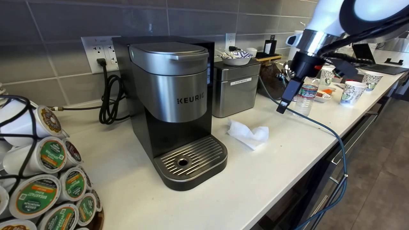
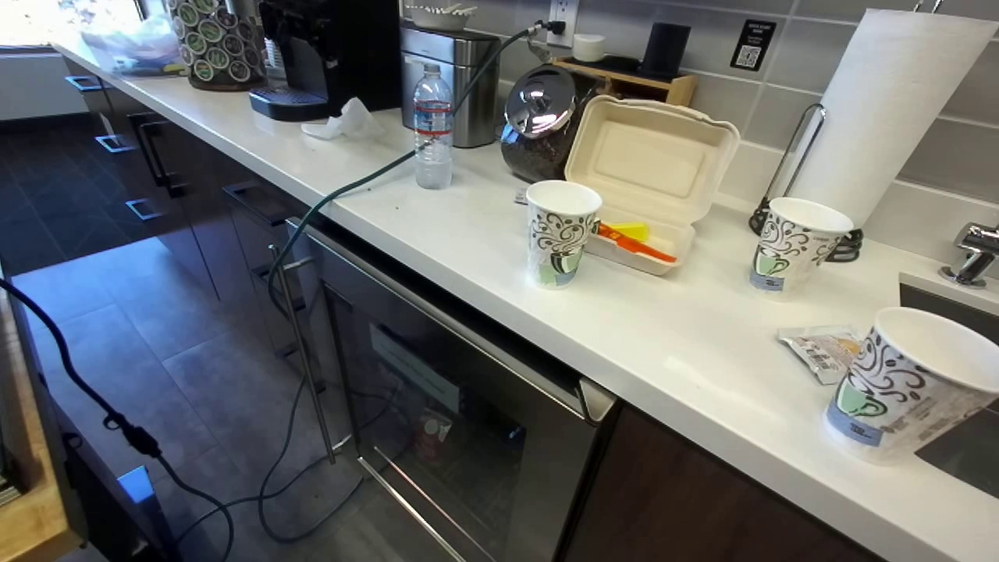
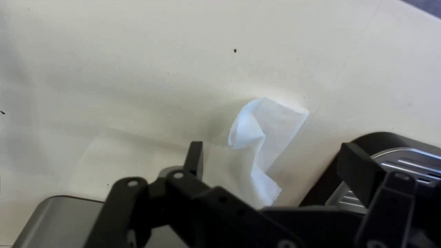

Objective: Use the white napkin to wipe the counter.

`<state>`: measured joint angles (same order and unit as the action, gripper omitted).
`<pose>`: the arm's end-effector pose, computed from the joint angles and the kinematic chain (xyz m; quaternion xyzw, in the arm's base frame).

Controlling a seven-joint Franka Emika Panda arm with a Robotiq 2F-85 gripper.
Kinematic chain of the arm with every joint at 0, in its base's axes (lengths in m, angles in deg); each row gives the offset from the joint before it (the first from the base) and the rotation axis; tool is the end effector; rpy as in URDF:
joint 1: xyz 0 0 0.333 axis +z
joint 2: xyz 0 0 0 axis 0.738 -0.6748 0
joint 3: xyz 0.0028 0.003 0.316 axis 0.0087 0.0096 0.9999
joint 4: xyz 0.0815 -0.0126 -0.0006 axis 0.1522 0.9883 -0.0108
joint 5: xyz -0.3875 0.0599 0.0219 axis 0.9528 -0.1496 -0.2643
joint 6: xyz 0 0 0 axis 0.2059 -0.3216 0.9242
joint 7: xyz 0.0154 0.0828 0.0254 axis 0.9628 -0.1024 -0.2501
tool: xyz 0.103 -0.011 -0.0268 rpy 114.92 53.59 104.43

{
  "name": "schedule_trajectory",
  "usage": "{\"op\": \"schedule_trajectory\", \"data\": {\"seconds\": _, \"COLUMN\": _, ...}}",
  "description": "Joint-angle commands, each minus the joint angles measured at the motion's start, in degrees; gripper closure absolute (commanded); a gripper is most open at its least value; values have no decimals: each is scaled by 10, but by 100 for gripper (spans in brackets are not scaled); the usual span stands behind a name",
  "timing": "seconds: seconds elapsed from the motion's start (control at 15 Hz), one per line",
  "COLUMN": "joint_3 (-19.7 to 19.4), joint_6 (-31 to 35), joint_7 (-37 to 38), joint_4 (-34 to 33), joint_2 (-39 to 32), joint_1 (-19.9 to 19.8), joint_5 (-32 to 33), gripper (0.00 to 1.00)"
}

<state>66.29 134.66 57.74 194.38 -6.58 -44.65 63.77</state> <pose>0.5715 0.1298 0.3859 -0.9741 -0.1933 -0.0970 0.0665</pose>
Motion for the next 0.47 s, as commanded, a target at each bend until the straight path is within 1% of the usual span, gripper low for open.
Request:
{"op": "schedule_trajectory", "data": {"seconds": 0.0, "joint_3": -15, "joint_6": -28, "joint_7": -97, "joint_4": 86, "joint_2": 96, "joint_1": -15, "joint_5": -77, "gripper": 0}}
{"op": "schedule_trajectory", "data": {"seconds": 0.27, "joint_3": -63, "joint_6": -46, "joint_7": -187, "joint_4": 134, "joint_2": 155, "joint_1": -10, "joint_5": -137, "gripper": 0}}
{"op": "schedule_trajectory", "data": {"seconds": 0.33, "joint_3": -57, "joint_6": -32, "joint_7": -138, "joint_4": 97, "joint_2": 116, "joint_1": 0, "joint_5": -101, "gripper": 0}}
{"op": "schedule_trajectory", "data": {"seconds": 0.4, "joint_3": -65, "joint_6": -32, "joint_7": -145, "joint_4": 103, "joint_2": 125, "joint_1": 0, "joint_5": -104, "gripper": 0}}
